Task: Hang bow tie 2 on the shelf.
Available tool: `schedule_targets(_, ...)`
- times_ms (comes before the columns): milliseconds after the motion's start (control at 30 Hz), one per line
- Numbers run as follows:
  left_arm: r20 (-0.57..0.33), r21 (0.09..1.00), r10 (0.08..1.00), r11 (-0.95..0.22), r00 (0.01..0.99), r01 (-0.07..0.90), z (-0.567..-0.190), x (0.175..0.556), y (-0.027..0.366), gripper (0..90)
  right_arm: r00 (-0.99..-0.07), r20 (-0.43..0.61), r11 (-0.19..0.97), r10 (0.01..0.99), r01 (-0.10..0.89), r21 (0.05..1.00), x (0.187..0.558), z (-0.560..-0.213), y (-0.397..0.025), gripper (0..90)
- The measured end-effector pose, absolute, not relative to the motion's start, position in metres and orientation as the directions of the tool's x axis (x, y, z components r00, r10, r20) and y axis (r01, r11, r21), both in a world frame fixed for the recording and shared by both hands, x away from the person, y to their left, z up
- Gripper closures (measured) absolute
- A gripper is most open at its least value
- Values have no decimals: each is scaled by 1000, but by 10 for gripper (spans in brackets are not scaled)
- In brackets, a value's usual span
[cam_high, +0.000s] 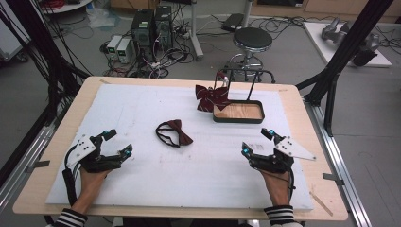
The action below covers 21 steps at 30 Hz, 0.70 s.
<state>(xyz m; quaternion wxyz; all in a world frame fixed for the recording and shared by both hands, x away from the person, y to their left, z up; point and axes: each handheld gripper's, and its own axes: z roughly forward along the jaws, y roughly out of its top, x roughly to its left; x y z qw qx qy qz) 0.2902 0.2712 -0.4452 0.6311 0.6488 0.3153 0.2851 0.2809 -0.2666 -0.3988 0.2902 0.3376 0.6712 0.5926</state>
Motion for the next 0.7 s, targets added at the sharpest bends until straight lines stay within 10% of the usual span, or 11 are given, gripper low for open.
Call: schedule_targets(700, -23, 999, 784, 1, 620, 37, -452, 290, 279, 123, -709, 10, 224, 705, 236, 946, 335, -359, -200, 109)
